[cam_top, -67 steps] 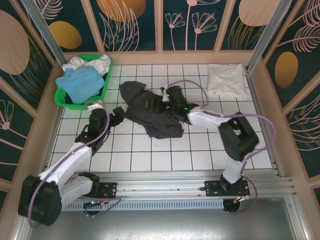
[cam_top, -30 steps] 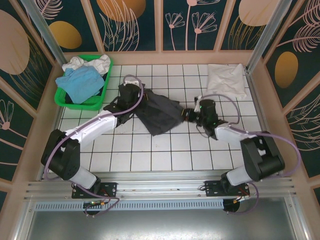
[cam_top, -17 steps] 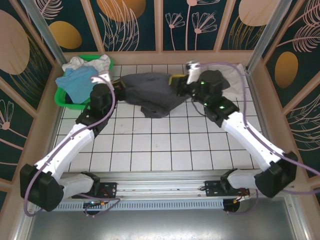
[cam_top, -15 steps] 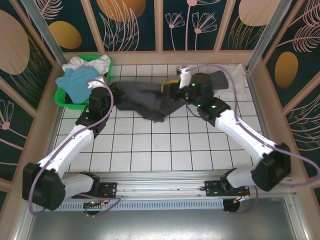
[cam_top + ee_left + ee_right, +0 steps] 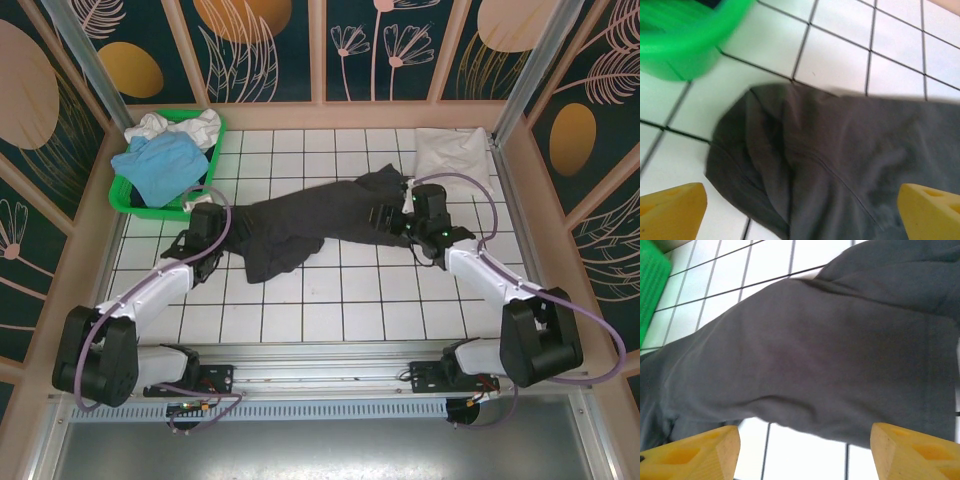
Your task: Fold and stack the t-shirts
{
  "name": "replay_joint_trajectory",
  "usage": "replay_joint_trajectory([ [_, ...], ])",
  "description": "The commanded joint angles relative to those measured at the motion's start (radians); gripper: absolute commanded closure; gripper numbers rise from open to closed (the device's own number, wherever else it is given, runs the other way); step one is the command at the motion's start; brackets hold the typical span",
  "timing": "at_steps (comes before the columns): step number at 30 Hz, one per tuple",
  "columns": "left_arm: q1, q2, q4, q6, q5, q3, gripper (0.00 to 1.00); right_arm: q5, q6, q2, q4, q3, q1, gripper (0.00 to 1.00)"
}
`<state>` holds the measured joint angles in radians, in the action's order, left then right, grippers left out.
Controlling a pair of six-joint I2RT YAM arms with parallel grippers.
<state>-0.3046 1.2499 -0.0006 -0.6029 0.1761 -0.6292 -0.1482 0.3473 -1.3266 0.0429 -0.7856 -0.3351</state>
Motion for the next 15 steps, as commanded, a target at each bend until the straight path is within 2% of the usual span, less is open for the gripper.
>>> replay_joint_trajectory([
  [1, -0.049, -0.041, -0.019, -0.063, -0.06, 0.082, 0.06, 0.119, 0.032, -0.063, 0.021, -0.021, -0.003, 0.3],
  [3, -0.102, -0.049, -0.027, -0.09, -0.053, 0.12, 0.09, 0.191, 0.042, -0.102, 0.048, -0.032, 0.007, 0.29],
  [8, -0.237, -0.005, -0.026, -0.137, -0.044, 0.135, 0.13, 0.244, 0.055, -0.162, 0.048, -0.012, 0.03, 0.29],
  [15, -0.279, 0.096, -0.018, -0.105, -0.026, 0.106, 0.17, 0.212, 0.062, -0.248, 0.012, 0.0, 0.044, 0.29],
])
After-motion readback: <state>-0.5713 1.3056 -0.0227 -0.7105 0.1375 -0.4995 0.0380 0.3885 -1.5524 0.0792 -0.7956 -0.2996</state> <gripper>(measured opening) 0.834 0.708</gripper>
